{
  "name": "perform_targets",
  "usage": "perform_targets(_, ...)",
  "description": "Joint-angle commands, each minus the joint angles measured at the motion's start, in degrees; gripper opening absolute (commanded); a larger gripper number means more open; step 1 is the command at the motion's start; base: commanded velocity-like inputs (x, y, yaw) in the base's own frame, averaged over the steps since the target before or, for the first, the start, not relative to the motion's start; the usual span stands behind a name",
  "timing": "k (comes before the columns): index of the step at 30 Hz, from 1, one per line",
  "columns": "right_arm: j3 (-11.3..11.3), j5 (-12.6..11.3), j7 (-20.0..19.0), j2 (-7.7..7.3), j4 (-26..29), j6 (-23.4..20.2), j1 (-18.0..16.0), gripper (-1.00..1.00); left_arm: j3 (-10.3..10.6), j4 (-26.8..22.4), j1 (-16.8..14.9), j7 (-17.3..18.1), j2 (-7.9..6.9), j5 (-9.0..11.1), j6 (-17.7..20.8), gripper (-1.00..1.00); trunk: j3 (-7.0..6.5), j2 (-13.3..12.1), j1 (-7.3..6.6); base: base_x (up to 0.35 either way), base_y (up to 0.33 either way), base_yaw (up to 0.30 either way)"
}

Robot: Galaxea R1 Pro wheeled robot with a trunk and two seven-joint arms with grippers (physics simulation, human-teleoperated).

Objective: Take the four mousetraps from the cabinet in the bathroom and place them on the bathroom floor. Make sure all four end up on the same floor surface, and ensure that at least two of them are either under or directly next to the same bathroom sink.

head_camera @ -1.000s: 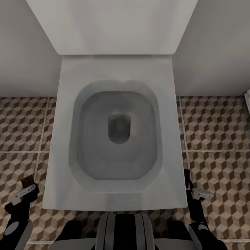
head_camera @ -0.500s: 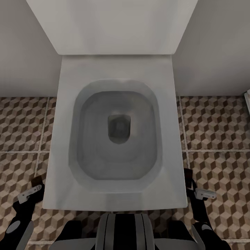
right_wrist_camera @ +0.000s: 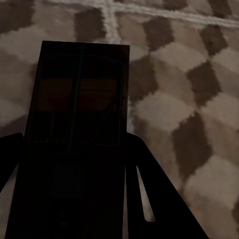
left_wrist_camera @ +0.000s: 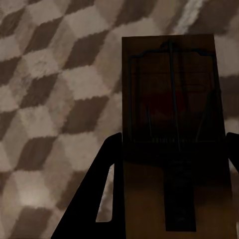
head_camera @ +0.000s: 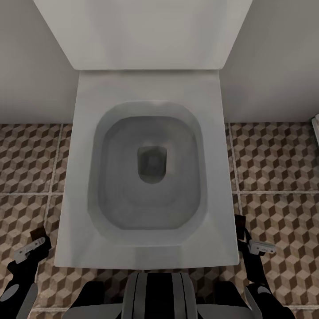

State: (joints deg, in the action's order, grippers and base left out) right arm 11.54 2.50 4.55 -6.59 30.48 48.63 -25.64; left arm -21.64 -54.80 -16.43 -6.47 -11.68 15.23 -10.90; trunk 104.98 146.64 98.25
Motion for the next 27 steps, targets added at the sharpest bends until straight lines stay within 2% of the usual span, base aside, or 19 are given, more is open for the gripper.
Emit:
perform_targets(1, 0.0, 0.1, 0.1, -0.06, 0.0, 0.1, 0.0, -1.0, 0.1, 0.0, 0.0, 0.0, -0.03, 0.4, -0.2, -1.0, 0.02, 0.0, -0.01, 0.0, 0.0, 0.0)
perform_targets(6, 0.0, 0.1, 0.1, -0.36, 0.0, 0.1, 0.0, -1.0, 0.2, 0.1, 0.0, 1.8, -0.06, 0.4, -0.2, -1.0, 0.02, 0.0, -0.01, 0.0, 0.0, 0.0)
perform_targets(11, 0.0, 0.2, 0.1, -2.1, 0.0, 0.1, 0.0, -1.0, 0.2, 0.1, 0.0, 2.8, -0.15, 0.3, -0.2, -1.0, 0.02, 0.0, -0.01, 0.0, 0.0, 0.0)
perform_targets(20, 0.0, 0.2, 0.3, -3.82, 0.0, 0.1, 0.0, -1.0, 0.2, 0.1, 0.0, 3.0, -0.18, 0.3, -0.1, -1.0, 0.02, 0.0, -0.01, 0.0, 0.0, 0.0)
perform_targets(27, 0.0, 0.1, 0.1, -4.07, -0.1, 0.0, 0.0, -1.0, 0.2, 0.1, 0.0, 3.0, -0.18, 0.3, -0.1, -1.0, 0.02, 0.0, -0.01, 0.0, 0.0, 0.0)
